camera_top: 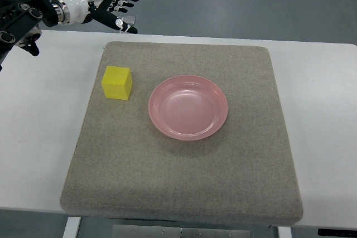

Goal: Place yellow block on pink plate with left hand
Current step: 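Lower the left hand onto the yellow cube, fingers around it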

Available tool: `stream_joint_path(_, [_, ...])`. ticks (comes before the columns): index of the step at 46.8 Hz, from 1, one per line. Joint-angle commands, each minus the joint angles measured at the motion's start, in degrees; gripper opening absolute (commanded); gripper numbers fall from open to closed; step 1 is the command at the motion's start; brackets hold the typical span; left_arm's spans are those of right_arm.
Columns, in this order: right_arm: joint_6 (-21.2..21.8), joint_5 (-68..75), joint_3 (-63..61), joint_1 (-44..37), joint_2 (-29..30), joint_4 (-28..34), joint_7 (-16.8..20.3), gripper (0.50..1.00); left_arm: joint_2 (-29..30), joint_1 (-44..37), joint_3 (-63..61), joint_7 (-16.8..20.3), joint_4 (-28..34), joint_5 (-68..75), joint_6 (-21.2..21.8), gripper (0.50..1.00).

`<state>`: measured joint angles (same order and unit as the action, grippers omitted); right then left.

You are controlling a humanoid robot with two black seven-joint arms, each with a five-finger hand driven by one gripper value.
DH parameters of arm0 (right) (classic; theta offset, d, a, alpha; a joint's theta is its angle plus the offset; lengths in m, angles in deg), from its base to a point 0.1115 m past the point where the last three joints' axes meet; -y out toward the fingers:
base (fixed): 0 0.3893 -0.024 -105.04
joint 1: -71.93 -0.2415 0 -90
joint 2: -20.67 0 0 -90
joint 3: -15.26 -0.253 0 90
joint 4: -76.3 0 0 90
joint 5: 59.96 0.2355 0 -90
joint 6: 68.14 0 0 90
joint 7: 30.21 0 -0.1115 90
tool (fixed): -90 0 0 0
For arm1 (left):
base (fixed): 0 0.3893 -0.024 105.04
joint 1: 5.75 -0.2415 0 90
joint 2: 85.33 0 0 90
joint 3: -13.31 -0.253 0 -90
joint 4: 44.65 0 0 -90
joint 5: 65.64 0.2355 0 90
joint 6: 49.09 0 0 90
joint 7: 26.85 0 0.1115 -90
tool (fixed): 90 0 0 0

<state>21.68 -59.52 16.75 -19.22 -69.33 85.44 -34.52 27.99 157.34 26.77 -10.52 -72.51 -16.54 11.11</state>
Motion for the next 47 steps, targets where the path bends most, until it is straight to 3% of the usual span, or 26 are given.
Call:
stream_joint_path(1, [0.00,0.00,0.00,0.00,0.00,0.00,0.00,0.924,2.43,1.44,-2.12,0.28,-3.51,3.09,-0.52,0.971])
stream_joint_path(7, [0.00,0.00,0.00,0.00,0.00,0.00,0.00,0.924,5.24,2.84,-4.67,0.72,-9.04,9.07,-0.52,0.954])
stream_joint_path(19, [0.00,0.00,0.00,0.00,0.00,0.00,0.00,0.924,7.79,3.11,-5.02,6.35,-16.43,21.99,-0.70,0.943])
stream_joint_path(27, [0.00,0.00,0.00,0.00,0.00,0.00,0.00,0.924,9.37,3.29,-8.80,8.28,-18.54,23.14,-2.98,0.934])
stream_joint_path(47, [0.00,0.00,0.00,0.00,0.00,0.00,0.00,0.924,10.61,2.85,-11.44,9.25,-18.81,27.53,-2.63,0.902])
